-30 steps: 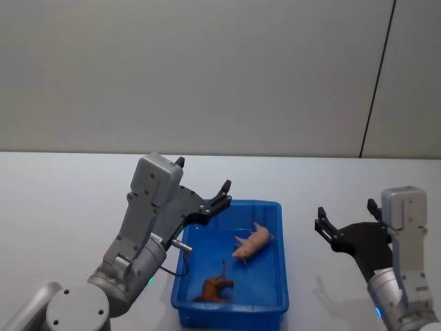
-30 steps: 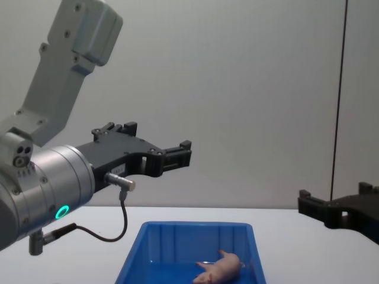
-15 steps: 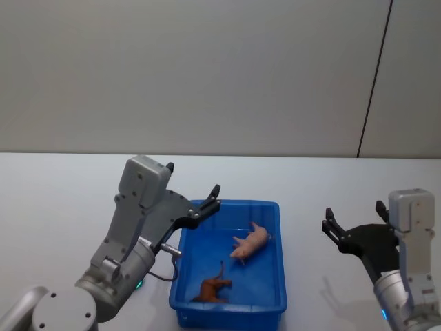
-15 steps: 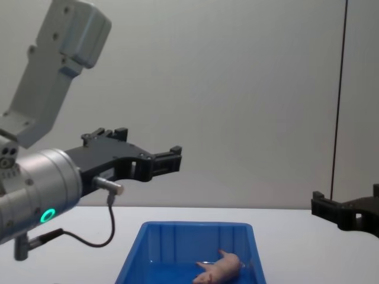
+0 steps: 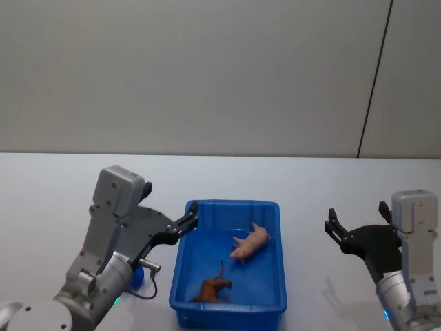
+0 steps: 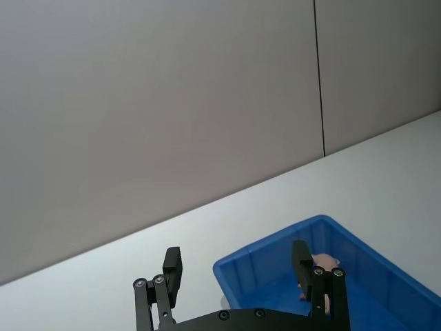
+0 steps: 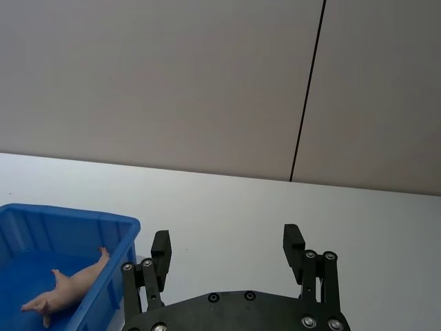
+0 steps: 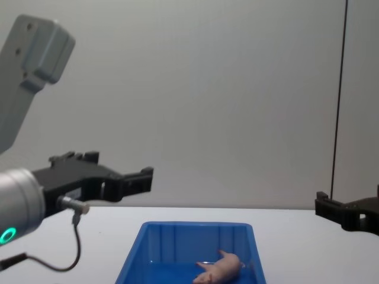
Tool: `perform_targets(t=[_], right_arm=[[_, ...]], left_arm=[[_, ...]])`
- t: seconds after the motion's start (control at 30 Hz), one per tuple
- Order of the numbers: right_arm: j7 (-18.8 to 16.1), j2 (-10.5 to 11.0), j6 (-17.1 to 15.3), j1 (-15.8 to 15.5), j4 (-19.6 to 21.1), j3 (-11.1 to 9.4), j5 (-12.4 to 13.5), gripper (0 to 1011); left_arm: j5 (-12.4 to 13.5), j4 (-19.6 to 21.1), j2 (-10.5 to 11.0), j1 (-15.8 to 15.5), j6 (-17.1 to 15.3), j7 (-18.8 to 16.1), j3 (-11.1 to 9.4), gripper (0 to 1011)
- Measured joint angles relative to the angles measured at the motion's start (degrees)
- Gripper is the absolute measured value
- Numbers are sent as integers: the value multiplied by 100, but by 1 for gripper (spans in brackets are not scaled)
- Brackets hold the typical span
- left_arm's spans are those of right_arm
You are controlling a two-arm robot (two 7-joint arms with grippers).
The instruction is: Pick up the two dolls from the table and place them into the box.
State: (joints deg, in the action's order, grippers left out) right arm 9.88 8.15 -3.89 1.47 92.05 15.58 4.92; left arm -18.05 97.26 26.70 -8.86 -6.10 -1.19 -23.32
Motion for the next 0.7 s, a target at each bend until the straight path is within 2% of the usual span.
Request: perform_targets(t=[0.4,0.7], right_arm=[[13,6,-1,-7,7,-7,3,1001],[18,9,0,-12,12,-7,3,1001]], left_arm=[[-423,-143,156,250,-100,-114,102,1001],[-587,-297,234,380,-248,-185,159,1001]])
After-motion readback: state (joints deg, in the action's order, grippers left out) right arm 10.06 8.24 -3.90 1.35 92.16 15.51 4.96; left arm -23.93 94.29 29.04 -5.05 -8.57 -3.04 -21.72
